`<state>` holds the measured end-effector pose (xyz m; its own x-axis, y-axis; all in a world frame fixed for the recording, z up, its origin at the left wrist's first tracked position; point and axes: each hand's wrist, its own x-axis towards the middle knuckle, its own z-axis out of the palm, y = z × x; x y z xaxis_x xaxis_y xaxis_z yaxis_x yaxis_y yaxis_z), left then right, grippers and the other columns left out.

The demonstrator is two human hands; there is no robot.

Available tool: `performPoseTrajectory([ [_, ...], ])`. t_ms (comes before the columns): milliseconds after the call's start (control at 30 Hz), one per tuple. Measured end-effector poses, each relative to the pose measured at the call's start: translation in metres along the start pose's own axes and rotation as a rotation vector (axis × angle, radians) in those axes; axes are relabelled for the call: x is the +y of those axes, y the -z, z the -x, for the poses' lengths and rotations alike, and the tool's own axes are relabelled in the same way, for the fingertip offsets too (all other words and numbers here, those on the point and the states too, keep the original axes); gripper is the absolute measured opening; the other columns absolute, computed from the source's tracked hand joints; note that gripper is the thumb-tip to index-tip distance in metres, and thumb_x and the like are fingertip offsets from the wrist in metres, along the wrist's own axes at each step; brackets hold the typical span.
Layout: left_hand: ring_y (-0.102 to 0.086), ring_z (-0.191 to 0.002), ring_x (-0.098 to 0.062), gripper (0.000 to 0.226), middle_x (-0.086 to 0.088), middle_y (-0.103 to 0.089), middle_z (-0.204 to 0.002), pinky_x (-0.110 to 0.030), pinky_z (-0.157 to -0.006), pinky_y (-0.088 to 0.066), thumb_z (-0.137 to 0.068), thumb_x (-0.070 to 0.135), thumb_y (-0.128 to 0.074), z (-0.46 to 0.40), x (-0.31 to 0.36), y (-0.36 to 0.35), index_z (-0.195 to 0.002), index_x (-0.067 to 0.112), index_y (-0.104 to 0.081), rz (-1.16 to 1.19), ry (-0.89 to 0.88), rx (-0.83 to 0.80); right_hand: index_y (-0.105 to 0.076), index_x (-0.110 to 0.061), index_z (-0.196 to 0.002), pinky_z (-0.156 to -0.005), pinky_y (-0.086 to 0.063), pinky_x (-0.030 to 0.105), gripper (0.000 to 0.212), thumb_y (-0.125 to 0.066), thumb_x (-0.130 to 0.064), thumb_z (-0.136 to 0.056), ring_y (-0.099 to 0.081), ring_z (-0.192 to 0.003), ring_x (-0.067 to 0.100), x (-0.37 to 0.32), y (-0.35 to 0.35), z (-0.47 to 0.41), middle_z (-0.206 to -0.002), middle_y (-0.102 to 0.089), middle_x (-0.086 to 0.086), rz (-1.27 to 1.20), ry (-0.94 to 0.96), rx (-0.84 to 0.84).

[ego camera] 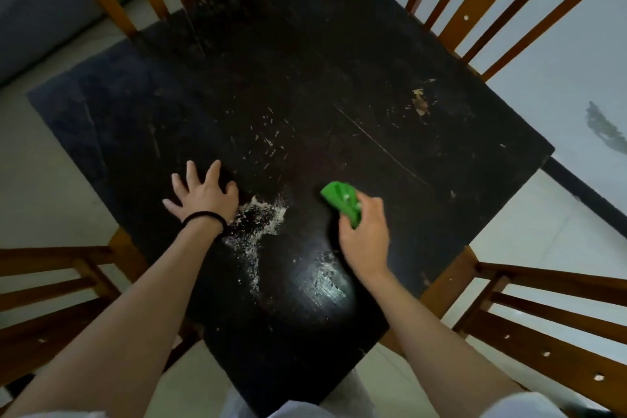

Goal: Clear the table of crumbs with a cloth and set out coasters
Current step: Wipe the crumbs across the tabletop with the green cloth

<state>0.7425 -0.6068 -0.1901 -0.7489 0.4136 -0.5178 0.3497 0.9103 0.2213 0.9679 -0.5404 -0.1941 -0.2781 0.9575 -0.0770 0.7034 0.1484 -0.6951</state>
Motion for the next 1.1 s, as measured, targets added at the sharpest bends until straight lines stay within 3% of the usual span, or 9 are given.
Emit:
performPoseTrajectory([
  [67,0.009,-0.145,-0.031,0.056,0.0,0.004,-0.159,-0.06,-0.114,-0.001,-0.094,0.043,-0.042,-0.008,-0.007,0.002,-0.144,0.042,-0.019,-0.026,0.014,-0.012,-0.051,-0.004,-0.119,-0.081,-0.042,0.036,0.037,-0.057,-0.008,-0.082,-0.051,-0.107,0.033,0.016,0.017,-0.039,-0.114,-0.05,0.017,0.07,-0.131,0.185],
  [133,0.011,-0.144,-0.031,0.057,0.001,0.007,-0.158,-0.06,-0.113,0.0,-0.094,0.043,-0.041,-0.013,-0.015,-0.001,-0.144,0.044,-0.015,-0.023,0.032,-0.034,-0.047,-0.004,-0.123,-0.085,-0.044,0.044,0.04,-0.054,-0.01,-0.084,-0.045,-0.113,0.036,0.023,0.019,-0.073,-0.119,-0.046,0.019,0.227,-0.242,0.199],
  [367,0.013,-0.144,-0.029,0.057,0.004,0.01,-0.158,-0.06,-0.113,0.002,-0.095,0.039,-0.042,-0.014,-0.025,-0.01,-0.143,0.048,-0.013,0.016,0.031,-0.016,-0.049,-0.015,-0.126,-0.085,-0.044,0.036,0.042,-0.053,-0.012,-0.084,-0.045,-0.108,0.023,-0.038,-0.044,-0.001,-0.116,-0.049,0.005,0.201,0.158,-0.335],
  [433,0.012,-0.145,-0.027,0.059,0.006,0.008,-0.158,-0.058,-0.114,0.0,-0.094,0.039,-0.044,-0.015,-0.027,-0.007,-0.144,0.046,-0.013,0.028,0.027,-0.014,-0.052,-0.015,-0.126,-0.083,-0.044,0.037,0.044,-0.055,-0.012,-0.082,-0.049,-0.105,0.027,-0.03,-0.034,-0.024,-0.113,-0.053,0.009,0.144,0.142,-0.106],
  [533,0.007,-0.146,-0.022,0.06,0.006,0.002,-0.159,-0.053,-0.115,-0.001,-0.093,0.038,-0.046,-0.013,-0.033,-0.006,-0.146,0.037,-0.018,0.083,0.013,0.029,-0.049,-0.016,-0.129,-0.083,-0.042,0.044,0.049,-0.056,-0.013,-0.08,-0.048,-0.105,0.036,-0.017,-0.023,-0.089,-0.115,-0.052,0.016,0.347,0.041,0.133],
  [633,0.001,-0.146,-0.019,0.055,0.004,-0.008,-0.158,-0.047,-0.117,-0.005,-0.094,0.034,-0.046,-0.009,-0.05,-0.004,-0.145,0.03,-0.027,0.116,-0.009,0.099,-0.044,-0.019,-0.132,-0.085,-0.037,0.045,0.052,-0.053,-0.014,-0.082,-0.043,-0.11,0.035,-0.035,-0.044,-0.087,-0.123,-0.047,0.013,0.481,-0.016,0.027],
  [767,-0.003,-0.146,-0.019,0.051,0.002,-0.013,-0.158,-0.046,-0.118,-0.005,-0.095,0.029,-0.045,-0.009,-0.07,0.003,-0.144,0.028,-0.03,0.146,0.037,0.152,-0.045,-0.017,-0.132,-0.084,-0.041,0.043,0.055,-0.054,-0.009,-0.078,-0.046,-0.104,0.029,-0.053,-0.074,-0.002,-0.116,-0.05,0.009,0.342,0.3,-0.282],
  [933,-0.005,-0.146,-0.021,0.051,-0.001,-0.017,-0.157,-0.042,-0.118,-0.006,-0.097,0.024,-0.043,-0.006,-0.094,0.002,-0.145,0.023,-0.028,0.142,-0.012,0.209,-0.044,-0.017,-0.135,-0.088,-0.04,0.044,0.051,-0.053,-0.01,-0.085,-0.045,-0.106,0.03,-0.07,-0.086,-0.051,-0.116,-0.05,0.011,0.226,0.191,-0.172],
  [1100,-0.003,-0.146,-0.021,0.049,0.0,-0.015,-0.157,-0.043,-0.119,-0.008,-0.097,0.021,-0.042,0.002,-0.115,-0.003,-0.145,0.025,-0.03,0.124,-0.071,0.19,-0.045,-0.02,-0.133,-0.087,-0.038,0.044,0.053,-0.053,-0.008,-0.082,-0.041,-0.11,0.03,-0.081,-0.097,-0.025,-0.123,-0.047,0.006,0.373,0.319,-0.384],
])
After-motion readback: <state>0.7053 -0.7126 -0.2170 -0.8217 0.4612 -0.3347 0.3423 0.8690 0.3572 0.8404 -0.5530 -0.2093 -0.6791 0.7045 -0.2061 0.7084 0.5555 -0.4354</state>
